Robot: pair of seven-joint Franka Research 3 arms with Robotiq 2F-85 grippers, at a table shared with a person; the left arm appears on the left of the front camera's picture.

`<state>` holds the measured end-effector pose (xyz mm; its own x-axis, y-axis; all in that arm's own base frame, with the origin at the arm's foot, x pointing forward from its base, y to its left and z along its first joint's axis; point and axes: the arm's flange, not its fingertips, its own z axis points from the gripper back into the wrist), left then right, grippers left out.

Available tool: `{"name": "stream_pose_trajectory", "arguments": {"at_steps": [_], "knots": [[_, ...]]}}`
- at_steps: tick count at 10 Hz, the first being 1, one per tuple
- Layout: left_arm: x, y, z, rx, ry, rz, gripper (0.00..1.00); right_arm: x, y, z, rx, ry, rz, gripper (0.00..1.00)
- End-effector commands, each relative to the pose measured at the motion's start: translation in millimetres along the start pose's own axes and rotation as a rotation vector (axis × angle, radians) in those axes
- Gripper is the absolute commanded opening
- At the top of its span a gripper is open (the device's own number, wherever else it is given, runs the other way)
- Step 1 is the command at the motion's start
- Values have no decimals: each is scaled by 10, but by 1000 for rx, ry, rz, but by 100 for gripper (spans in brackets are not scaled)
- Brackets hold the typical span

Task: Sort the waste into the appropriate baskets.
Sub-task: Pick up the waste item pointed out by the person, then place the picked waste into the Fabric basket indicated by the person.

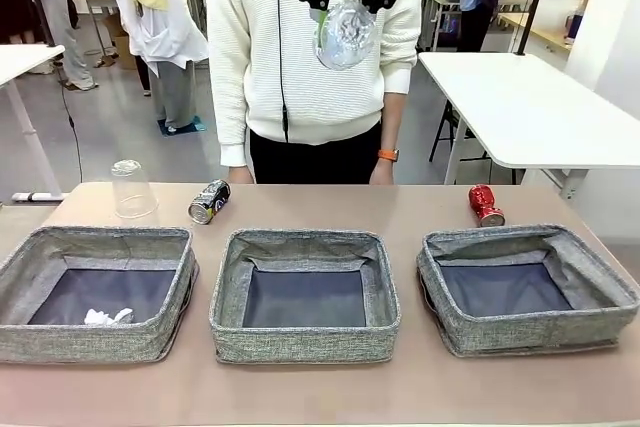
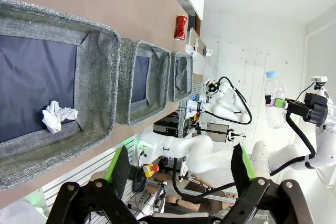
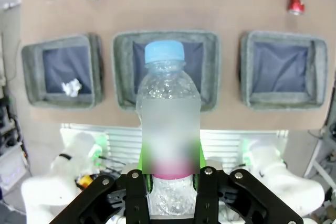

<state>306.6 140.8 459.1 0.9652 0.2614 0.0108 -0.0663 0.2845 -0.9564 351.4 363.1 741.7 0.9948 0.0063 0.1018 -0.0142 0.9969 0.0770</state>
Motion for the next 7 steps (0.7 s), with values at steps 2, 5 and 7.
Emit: {"name": "stream_pose_trajectory", "arguments": {"at_steps": [2,5,7], "knots": [[3,-8,9,-19,-3,-17,100,-23,-21,27,0,-5,-3,35],[3,-8,9,-19,-3,-17,100,-23,-21,27,0,-5,-3,35],[3,-8,9,-19,-3,-17,100,-23,-21,27,0,-5,-3,35]]}}
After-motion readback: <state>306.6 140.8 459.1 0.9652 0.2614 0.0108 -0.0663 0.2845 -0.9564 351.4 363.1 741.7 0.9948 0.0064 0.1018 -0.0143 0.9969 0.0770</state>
